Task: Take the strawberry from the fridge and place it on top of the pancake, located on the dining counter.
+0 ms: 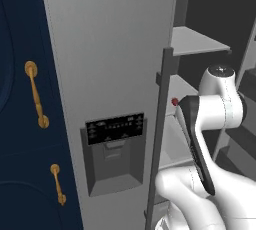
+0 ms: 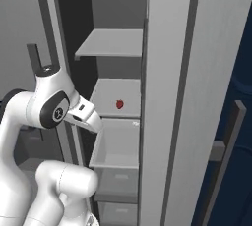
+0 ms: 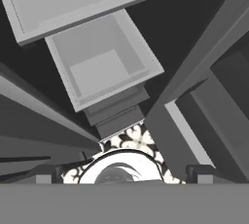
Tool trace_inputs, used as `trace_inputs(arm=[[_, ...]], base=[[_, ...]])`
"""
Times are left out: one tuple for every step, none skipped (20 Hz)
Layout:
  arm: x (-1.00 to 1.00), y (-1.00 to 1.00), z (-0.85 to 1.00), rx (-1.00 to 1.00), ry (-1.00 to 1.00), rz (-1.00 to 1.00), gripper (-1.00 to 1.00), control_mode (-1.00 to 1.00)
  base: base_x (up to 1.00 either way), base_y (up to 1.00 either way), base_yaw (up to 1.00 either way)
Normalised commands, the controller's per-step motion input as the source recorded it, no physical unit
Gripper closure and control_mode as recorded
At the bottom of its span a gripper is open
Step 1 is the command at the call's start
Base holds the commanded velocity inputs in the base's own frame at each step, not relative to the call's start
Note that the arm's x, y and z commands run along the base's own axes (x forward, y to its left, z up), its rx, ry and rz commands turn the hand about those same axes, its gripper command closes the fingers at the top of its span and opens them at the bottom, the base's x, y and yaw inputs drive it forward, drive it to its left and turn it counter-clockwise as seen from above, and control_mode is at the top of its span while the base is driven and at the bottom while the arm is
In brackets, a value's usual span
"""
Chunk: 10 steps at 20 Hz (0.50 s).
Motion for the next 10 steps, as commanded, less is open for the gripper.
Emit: trace_inputs(arm=[[0.0,0.0,0.0,0.0,0.0,0.0,-1.0,1.0],[0.0,0.0,0.0,0.0,0.0,0.0,-1.0,1.0],[0.0,0.0,0.0,0.0,0.0,0.0,-1.0,1.0],[0.0,0.0,0.0,0.0,0.0,0.0,-1.0,1.0],[0.0,0.0,0.0,0.0,0.0,0.0,-1.0,1.0],[0.0,0.0,0.0,0.0,0.0,0.0,-1.0,1.0],[0.0,0.0,0.0,0.0,0.0,0.0,-1.0,1.0],[0.0,0.0,0.0,0.0,0.0,0.0,-1.0,1.0],[0.0,0.0,0.0,0.0,0.0,0.0,-1.0,1.0],[0.0,0.0,0.0,0.0,0.0,0.0,-1.0,1.0]], base=[[0.31,-0.39,0.04],[0.28,-0.49,0.08],[0.21,-0.57,0.1],[0.21,-0.55,0.09],[0.21,-0.52,0.08],[0.18,-0.49,0.06],[0.16,-0.37,0.02],[0.16,-0.26,0.0],[0.22,-0.16,0.0],[0.19,-0.05,0.0]])
